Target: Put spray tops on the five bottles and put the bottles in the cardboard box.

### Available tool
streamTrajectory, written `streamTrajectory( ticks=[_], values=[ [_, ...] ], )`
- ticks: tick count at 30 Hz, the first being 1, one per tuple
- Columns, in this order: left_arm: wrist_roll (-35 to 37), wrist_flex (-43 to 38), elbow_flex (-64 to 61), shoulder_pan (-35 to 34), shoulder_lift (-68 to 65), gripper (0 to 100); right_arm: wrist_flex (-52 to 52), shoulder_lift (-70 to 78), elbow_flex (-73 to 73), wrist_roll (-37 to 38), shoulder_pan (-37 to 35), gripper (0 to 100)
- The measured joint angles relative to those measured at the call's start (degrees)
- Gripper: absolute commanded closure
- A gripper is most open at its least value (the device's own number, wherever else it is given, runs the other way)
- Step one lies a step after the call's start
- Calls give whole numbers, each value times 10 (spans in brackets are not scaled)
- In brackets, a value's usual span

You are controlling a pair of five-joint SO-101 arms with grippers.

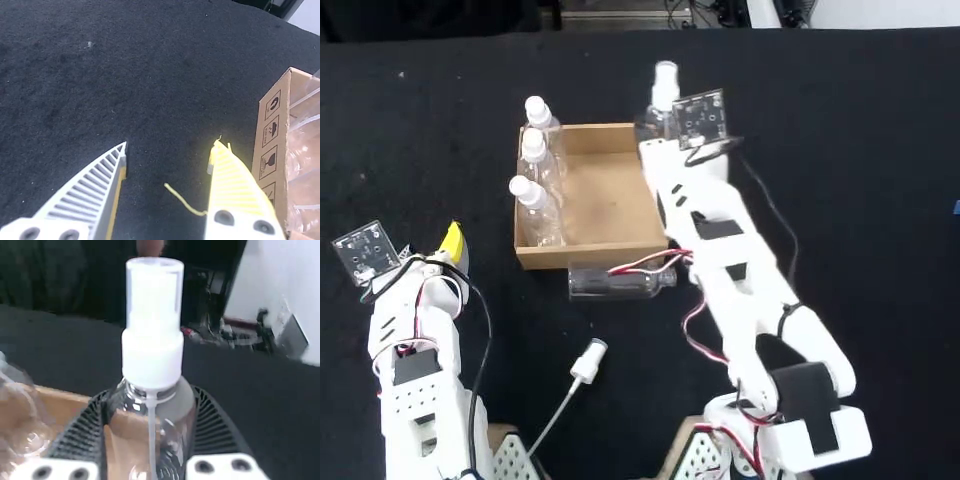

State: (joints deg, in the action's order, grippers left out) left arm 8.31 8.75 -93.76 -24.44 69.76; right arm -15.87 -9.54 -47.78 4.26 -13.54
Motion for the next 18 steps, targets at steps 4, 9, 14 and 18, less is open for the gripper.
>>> streamTrajectory(
  ticks=[4, 9, 14, 18],
  values=[
    [0, 0, 0, 0, 0, 755, -89, -1, -22, 0, -28, 942],
    [0, 0, 0, 0, 0, 755, -193, 9, -46, 0, -55, 942],
    [0, 0, 0, 0, 0, 755, -283, 107, -47, 0, -55, 943],
    [0, 0, 0, 0, 0, 755, -362, 171, -47, 0, -59, 971]
  ],
)
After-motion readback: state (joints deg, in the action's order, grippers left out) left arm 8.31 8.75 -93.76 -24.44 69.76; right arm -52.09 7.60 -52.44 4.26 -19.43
